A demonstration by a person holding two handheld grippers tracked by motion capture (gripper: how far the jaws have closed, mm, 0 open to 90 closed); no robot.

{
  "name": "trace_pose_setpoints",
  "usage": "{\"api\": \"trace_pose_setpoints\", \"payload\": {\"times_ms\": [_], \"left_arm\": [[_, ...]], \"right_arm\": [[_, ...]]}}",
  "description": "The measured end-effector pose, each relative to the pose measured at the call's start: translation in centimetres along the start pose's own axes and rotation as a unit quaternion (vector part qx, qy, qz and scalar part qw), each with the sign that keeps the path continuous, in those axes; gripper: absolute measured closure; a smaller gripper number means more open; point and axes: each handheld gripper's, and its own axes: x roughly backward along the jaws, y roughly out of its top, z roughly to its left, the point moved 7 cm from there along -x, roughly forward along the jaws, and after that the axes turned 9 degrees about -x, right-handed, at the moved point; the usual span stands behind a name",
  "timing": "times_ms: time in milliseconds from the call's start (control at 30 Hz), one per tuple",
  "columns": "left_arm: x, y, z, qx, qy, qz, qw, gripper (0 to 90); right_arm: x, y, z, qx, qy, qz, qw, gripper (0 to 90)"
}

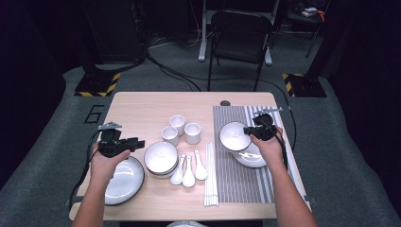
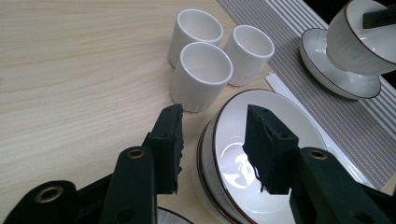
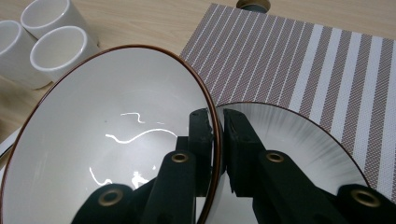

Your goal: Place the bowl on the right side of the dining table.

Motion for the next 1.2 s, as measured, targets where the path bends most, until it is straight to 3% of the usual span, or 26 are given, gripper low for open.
{"api": "trace_pose_setpoints", "payload": {"times_ms": [333, 667, 1200], "left_arm": [[0.2, -0.1, 0.1, 0.004, 0.008, -0.005, 0.9999, 57.2], [0.1, -0.3, 0.1, -0.001, 0.011, 0.004, 0.9999, 57.2], [0.2, -0.4, 0.3, 0.006, 0.013, -0.001, 0.9999, 57.2]], "right_arm": [[0.0, -0.2, -0.9, -0.004, -0.009, -0.001, 0.9999, 82.0], [-0.2, -0.7, -1.7, -0.010, -0.014, -0.001, 0.9999, 82.0], [-0.2, -1.1, -3.7, -0.032, -0.033, -0.003, 0.9990, 81.9]]}}
